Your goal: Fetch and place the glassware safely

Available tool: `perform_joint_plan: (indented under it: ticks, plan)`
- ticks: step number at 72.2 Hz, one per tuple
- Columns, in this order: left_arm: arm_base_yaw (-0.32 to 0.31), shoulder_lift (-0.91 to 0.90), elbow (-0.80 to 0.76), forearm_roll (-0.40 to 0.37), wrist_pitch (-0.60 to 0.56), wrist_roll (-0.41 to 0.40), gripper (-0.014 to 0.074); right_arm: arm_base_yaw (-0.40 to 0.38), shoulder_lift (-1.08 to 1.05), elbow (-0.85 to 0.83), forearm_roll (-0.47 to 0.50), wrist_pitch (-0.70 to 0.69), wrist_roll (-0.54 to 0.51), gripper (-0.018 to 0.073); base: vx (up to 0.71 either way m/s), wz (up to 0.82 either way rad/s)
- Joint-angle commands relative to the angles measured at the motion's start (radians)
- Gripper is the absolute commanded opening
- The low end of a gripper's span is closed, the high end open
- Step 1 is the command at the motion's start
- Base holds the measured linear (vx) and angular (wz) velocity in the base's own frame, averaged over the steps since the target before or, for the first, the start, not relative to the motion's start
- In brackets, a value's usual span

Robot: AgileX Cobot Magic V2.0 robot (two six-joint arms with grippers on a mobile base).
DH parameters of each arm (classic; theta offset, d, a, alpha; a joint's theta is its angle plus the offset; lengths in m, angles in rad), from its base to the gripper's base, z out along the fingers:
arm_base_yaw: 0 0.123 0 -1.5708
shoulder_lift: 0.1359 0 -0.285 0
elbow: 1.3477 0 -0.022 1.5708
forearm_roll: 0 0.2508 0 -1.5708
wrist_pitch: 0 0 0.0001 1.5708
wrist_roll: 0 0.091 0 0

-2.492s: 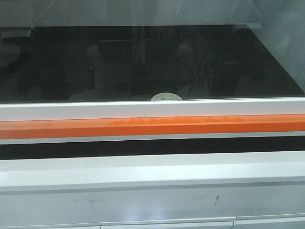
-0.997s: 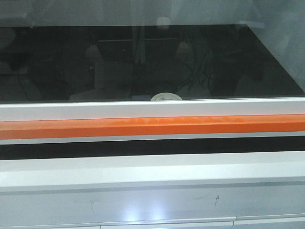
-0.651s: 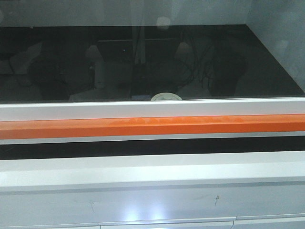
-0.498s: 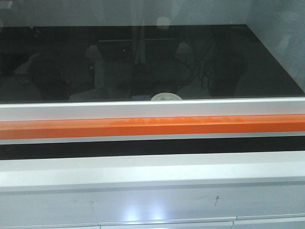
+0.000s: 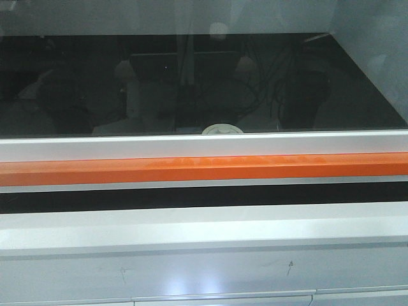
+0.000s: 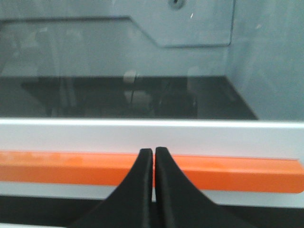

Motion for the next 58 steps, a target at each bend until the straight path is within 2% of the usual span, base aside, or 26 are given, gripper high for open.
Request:
perform_joint_plan:
  ticks: [1, 9, 18, 33, 58]
  plan:
    - [-0.004, 0.041, -0.03, 0.0, -0.091, 0.002, -0.0007, 0.004, 0.095, -0.033, -0.001, -0.091, -0.007, -0.0005, 0.0, 0.0]
    - [-0.004, 0.078, 0.014, 0.002, -0.172, 0.042, -0.0007, 0.004, 0.19, -0.002, 0.0, -0.188, -0.006, -0.0001, 0.0, 0.0]
    - [-0.004, 0.091, 0.081, 0.001, -0.236, 0.041, -0.0007, 0.004, 0.267, 0.071, -0.002, -0.321, -0.007, 0.0, 0.0, 0.0]
    - [-0.004, 0.091, 0.167, 0.001, -0.363, 0.041, -0.0007, 0.004, 0.366, 0.136, -0.018, -0.458, -0.007, -0.0001, 0.0, 0.0]
    - [-0.004, 0.196, 0.177, 0.001, -0.412, 0.041, -0.0007, 0.004, 0.46, 0.144, -0.14, -0.583, 0.07, -0.0001, 0.0, 0.0]
